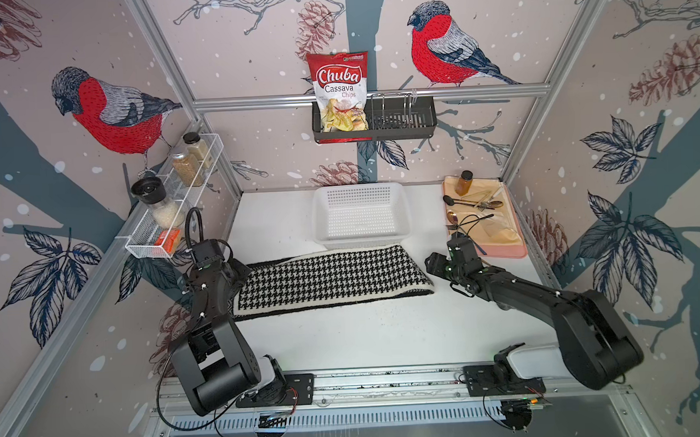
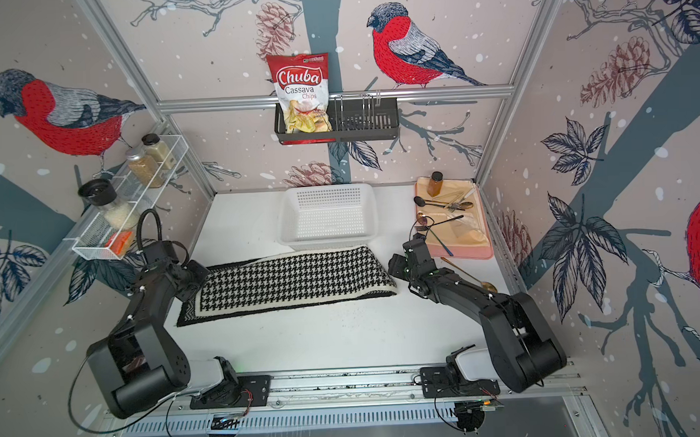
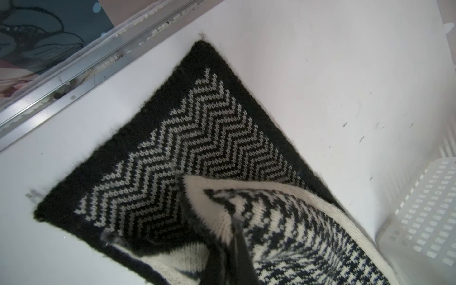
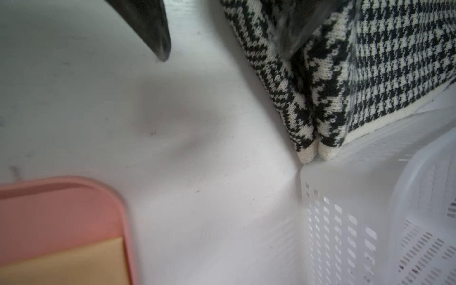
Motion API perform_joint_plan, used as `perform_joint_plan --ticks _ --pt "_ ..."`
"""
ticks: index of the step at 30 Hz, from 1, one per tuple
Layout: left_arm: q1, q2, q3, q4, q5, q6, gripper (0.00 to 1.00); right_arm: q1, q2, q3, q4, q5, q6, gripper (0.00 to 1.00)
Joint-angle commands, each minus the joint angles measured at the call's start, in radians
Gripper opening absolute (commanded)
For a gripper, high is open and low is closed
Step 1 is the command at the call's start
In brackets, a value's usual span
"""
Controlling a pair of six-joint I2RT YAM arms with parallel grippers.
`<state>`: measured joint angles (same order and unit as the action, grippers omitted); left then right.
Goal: Roll up the scarf and place it into the basket
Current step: Flatten out the scarf at the center of the board.
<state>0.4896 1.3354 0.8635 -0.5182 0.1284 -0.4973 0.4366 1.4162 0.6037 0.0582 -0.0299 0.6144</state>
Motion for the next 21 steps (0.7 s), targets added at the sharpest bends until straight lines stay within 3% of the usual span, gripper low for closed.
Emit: perform_joint_plan --ticks 1,13,16,18,20,21 --pt "0.003 0.003 -0.012 0.02 0.009 0.015 0.02 0.016 0.069 0.04 0.053 -0.067 -0.047 0.73" --pt "0.004 0.008 -0.037 0.052 0.052 0.018 0.01 0.153 0.267 0.162 0.073 -0.123 -0.06 0.78" --pt "0.003 0.008 -0.041 0.053 0.057 0.02 0.01 0.192 0.313 0.187 0.05 -0.092 -0.056 0.72" --pt "0.003 0.006 -0.044 0.057 0.06 0.02 0.01 0.202 0.318 0.192 0.031 -0.053 -0.044 0.54" --pt "0.003 0.006 -0.041 0.057 0.059 0.019 0.01 0.201 0.285 0.179 0.006 0.017 -0.031 0.22" --pt "0.004 0.007 -0.041 0.056 0.057 0.018 0.01 0.195 0.261 0.17 -0.013 0.054 -0.022 0.1"
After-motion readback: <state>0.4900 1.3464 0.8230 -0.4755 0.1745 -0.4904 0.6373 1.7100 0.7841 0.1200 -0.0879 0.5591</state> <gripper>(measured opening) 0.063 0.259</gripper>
